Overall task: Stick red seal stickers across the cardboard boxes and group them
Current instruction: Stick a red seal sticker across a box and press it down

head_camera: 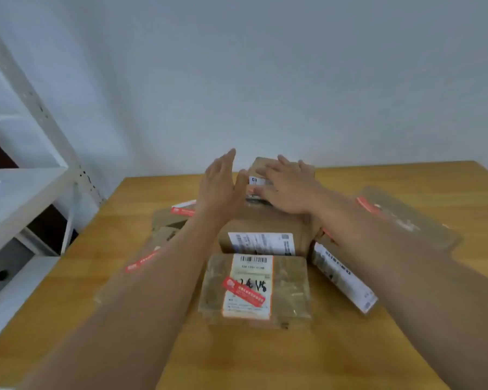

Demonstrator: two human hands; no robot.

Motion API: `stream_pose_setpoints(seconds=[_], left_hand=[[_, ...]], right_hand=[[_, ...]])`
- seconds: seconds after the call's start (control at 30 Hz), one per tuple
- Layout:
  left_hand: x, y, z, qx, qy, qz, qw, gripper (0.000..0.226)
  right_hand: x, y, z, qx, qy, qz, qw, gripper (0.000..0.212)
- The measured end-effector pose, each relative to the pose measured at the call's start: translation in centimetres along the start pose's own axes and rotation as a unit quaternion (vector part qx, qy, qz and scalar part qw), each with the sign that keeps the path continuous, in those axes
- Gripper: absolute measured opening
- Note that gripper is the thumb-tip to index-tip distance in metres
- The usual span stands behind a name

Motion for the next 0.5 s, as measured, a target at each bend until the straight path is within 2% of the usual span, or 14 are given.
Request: stream_pose_setpoints(seconds=[0.13,0.23,0.37,0.5], left_hand=[[-5.7,0.6,-1.3,-0.007,0.010,0.024,1.000,0.054],[-11.1,0.6,-1.5,-0.003,0.007,0.031,0.999,0.048],[-16.0,1.0,-2.9,-0.017,0.013,0.074,0.997,0.035],[-19.1,0.4,-4.0,-0.023,0.030,0.066,0.997,0.036]], right_hand=[[-4.6,-1.8,-1.9,-0.074,0.029,0.035,0.996,0.063],[-8.6,-3.5,-4.3,-0.085,0.051,0.044,0.994,0.062],[-13.4,-4.7,-7.1,-0.061,0.073,0.073,0.993,0.058],[-16.2,-6.7,-7.4,-0.014,0.067,0.078,0.995,0.057]])
Point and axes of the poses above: each hand's wrist, its own x-axis towards the middle knuckle, its own y-axis out of the back of the hand, z = x × y, the point moved 8 cm from there along x, towards the middle knuckle, and after that the axes turned 7 degrees about y, right-handed, at the moved point
